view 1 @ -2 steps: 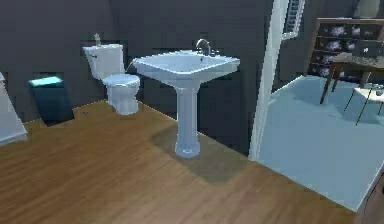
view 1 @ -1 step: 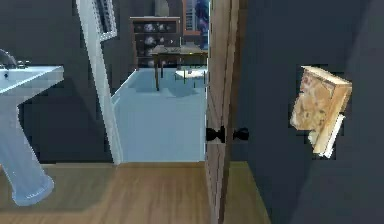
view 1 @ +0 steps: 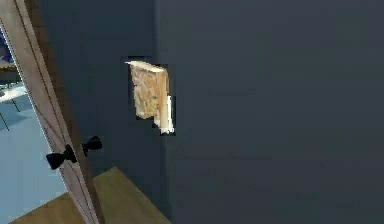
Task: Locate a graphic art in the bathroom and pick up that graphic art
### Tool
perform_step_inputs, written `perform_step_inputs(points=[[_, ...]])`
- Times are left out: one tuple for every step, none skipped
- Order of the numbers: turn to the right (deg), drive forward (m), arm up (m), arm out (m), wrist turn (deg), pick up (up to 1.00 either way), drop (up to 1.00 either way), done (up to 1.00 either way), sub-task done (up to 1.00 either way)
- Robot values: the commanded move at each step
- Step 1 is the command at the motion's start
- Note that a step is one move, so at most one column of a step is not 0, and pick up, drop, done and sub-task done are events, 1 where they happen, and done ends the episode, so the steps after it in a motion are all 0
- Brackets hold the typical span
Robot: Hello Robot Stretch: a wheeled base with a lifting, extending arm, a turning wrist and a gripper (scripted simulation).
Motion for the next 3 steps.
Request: perform_step_inputs(points=[[24.0,0.00,0.00,0.00,0.0,0.00,0.00,0.00,0.00],[0.0,0.15,0.00,0.00,0.0,0.00,0.00,0.00,0.00],[-45.0,0.00,0.00,0.00,0.0,0.00,0.00,0.00,0.00]])
